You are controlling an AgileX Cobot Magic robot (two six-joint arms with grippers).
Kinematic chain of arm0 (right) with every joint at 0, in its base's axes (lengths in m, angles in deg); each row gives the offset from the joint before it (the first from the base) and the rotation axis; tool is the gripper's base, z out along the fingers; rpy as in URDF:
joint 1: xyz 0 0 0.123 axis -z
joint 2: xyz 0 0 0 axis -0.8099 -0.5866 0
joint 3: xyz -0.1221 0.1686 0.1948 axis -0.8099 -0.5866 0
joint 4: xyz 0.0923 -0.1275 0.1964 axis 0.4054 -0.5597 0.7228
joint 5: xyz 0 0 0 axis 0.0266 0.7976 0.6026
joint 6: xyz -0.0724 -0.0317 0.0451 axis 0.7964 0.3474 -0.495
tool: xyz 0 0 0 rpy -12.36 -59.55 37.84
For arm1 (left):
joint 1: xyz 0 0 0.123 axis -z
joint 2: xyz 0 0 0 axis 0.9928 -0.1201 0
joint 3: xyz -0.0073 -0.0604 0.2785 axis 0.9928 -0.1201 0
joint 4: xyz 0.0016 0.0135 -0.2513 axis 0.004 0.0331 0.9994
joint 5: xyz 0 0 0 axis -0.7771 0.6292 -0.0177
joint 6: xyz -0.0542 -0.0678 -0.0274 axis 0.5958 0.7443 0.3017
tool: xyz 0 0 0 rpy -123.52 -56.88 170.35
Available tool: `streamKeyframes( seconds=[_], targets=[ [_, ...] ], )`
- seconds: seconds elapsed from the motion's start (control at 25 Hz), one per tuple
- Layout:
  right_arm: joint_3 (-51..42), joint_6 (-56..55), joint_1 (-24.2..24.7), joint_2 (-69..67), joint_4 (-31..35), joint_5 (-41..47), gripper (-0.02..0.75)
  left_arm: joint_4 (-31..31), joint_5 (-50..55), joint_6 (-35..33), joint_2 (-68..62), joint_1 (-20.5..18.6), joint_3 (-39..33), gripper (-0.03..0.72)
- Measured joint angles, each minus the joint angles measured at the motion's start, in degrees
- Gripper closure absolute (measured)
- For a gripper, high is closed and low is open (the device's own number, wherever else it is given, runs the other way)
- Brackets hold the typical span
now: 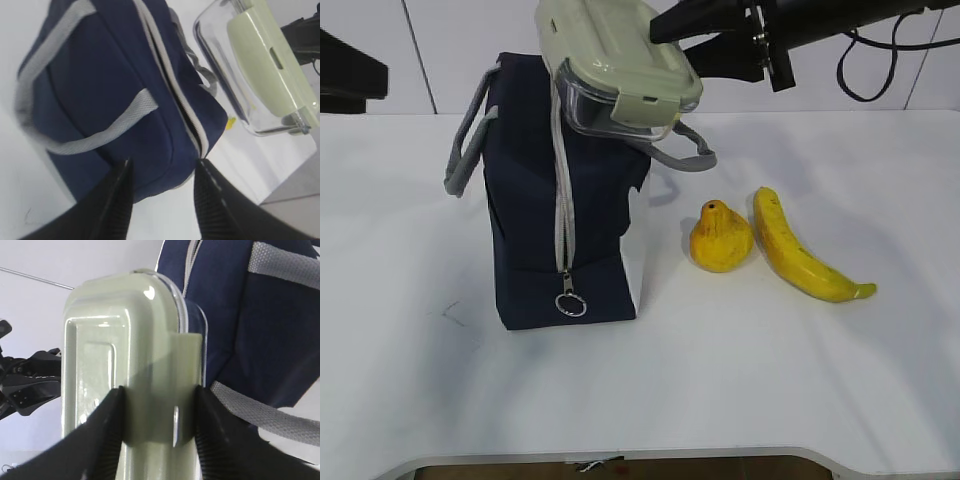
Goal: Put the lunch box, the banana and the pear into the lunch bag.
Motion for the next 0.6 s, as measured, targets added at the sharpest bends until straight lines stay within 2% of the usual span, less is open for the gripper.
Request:
streamKeyframes(
  seconds=[0.24,0.6],
  targets=[
    [0.0,0.34,0.0,0.0,1.22,0.0,0.4,1.01,-0.46,-0.09,-6.78,5.53,3.61,0.36],
    [0.0,0.84,0.0,0.0,2.66,0.0,0.4,3.13,-0.46,-0.09,-15.64,8.12,9.34,0.359]
  ],
)
